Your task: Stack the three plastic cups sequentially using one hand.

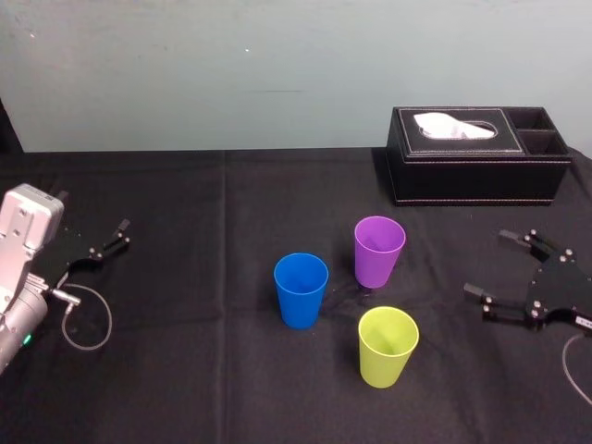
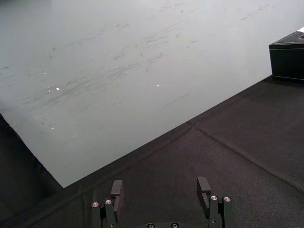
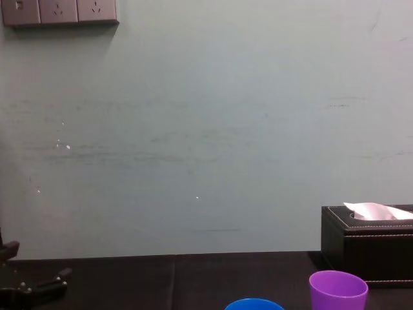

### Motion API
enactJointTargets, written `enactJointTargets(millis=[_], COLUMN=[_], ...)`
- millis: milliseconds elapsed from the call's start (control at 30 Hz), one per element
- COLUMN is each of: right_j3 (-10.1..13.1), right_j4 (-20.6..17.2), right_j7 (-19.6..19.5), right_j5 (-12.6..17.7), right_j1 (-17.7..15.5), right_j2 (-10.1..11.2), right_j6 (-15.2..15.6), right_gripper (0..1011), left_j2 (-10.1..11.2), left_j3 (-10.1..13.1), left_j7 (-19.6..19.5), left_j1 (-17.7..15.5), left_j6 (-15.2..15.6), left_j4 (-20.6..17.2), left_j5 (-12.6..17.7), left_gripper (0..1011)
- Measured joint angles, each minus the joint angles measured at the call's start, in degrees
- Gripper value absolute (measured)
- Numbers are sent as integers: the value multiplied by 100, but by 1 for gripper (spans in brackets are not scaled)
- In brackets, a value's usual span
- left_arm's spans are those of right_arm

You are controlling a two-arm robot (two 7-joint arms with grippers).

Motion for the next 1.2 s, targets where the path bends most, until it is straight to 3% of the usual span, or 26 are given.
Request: enactJointTargets(millis=[333, 667, 1200], right_j3=[-3, -285, -592], right_j4=[14, 131, 254], right_j7=[331, 556, 663], right_j5=[-97, -436, -626], right_j1=[-200, -161, 12], right_j2=[6, -171, -362], right_j6=[-47, 45, 156], right_gripper=[1004, 1004, 1004], left_j2=[0, 0, 0], left_j3=[0, 0, 0], left_j7=[0, 0, 0], left_j1=[0, 0, 0], left_j6=[0, 0, 0], left_j4=[0, 0, 0], left_j5=[0, 0, 0], left_gripper=[1010, 1010, 1010])
